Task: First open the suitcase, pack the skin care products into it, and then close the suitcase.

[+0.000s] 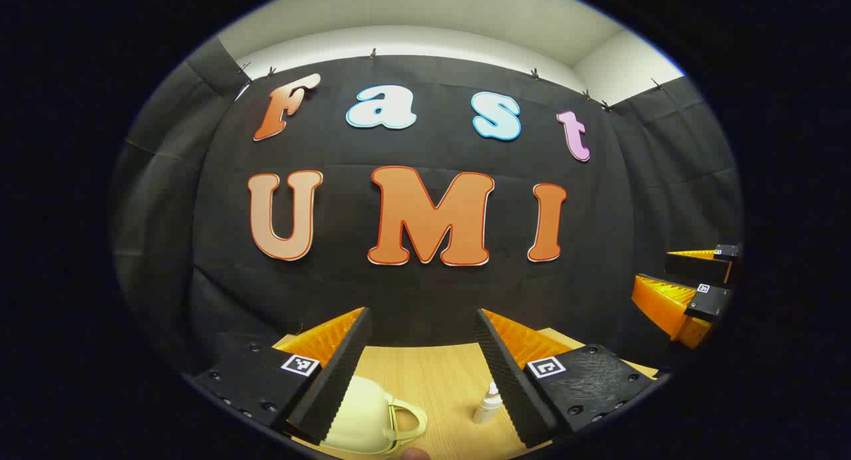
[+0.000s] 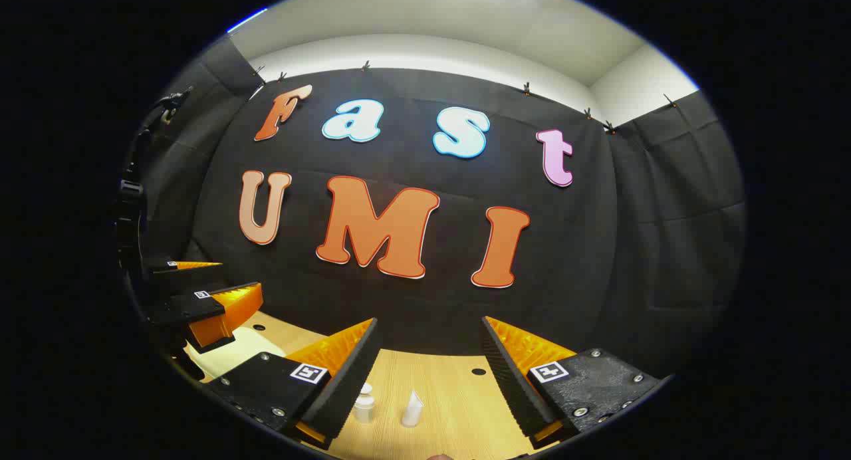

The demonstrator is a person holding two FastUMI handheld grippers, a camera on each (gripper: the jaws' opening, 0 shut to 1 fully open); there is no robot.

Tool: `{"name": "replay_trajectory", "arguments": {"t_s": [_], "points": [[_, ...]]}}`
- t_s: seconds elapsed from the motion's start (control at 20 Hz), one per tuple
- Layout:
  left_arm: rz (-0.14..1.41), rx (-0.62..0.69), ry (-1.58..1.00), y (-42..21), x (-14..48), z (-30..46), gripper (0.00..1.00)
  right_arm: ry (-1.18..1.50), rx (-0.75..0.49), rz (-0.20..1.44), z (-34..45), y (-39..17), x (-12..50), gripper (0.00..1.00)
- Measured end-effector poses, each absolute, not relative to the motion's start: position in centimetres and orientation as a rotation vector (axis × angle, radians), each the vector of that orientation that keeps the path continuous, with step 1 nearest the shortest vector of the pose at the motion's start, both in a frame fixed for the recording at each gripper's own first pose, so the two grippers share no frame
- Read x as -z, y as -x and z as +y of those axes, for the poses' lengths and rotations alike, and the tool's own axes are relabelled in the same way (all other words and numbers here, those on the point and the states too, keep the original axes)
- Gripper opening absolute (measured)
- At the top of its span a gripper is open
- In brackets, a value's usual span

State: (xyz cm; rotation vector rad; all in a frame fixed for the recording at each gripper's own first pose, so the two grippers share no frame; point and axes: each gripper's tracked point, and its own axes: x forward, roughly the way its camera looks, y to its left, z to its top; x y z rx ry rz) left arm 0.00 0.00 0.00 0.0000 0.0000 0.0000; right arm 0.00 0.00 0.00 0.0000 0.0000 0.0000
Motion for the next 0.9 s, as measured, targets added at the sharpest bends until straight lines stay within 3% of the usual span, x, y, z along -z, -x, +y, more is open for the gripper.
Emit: {"name": "replay_trajectory", "arguments": {"t_s": [0.5, 0.9], "points": [[-0.042, -0.048, -0.036, -1.5, 0.3, -0.7, 0.98, -0.006, -0.119, 0.039, 2.8, -2.3, 3.5, 0.95], [-0.006, -0.098, -0.144, -3.4, 3.3, -2.0, 0.95, -0.029, -0.146, 0.038, 0.2, -5.2, 4.5, 0.95]]}}
